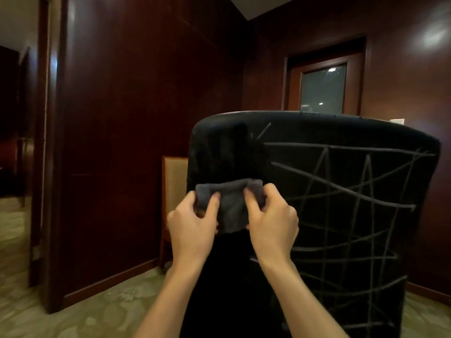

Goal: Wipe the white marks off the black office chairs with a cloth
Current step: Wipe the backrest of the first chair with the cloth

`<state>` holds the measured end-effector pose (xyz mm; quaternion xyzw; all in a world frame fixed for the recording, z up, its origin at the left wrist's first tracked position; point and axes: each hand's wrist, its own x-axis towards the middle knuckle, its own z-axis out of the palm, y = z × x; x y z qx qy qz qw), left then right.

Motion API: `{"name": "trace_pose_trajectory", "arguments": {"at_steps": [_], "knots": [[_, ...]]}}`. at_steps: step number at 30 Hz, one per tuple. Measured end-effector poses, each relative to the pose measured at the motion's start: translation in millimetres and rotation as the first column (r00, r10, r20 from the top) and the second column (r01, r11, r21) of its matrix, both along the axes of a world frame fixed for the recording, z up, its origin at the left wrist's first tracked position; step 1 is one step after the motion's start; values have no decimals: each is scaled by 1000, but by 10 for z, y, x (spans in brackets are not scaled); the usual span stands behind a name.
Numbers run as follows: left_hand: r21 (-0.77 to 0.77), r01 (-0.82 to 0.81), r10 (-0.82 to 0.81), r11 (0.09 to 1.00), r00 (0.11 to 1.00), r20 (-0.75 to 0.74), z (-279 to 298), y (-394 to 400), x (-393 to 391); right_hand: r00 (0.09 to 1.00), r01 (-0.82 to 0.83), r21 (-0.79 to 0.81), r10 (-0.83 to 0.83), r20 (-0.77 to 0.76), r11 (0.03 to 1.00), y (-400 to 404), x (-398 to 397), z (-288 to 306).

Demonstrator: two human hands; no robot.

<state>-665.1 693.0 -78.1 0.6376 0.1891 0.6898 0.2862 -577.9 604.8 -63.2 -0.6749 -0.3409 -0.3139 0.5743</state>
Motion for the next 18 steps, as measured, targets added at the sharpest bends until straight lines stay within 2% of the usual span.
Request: {"name": "trace_pose_trajectory", "arguments": {"at_steps": [2,5,8,10,13,15,18], "knots": [[68,-59,59,996,998,2,173,55,3,999,15,21,-15,29,1000,-58,-3,149],[158,-105,99,982,994,44,745,76,-10,989,-23,171,-2,145,985,-162,-65,696],[150,-80,67,985,993,92,1129,45,45,983,-77,231,35,182,970,-204,-53,1085],[118,-97,90,988,994,59,1060,21,114,988,-44,199,14,152,979,-193,7,1034],[66,-139,141,988,990,-20,555,-18,179,995,59,79,-65,73,995,-156,129,575],[48,-97,99,994,994,-46,300,-74,162,998,54,13,-55,23,998,-161,161,316],[49,-11,11,999,1000,-3,386,-178,119,1000,-5,33,5,22,999,-197,164,351]]}}
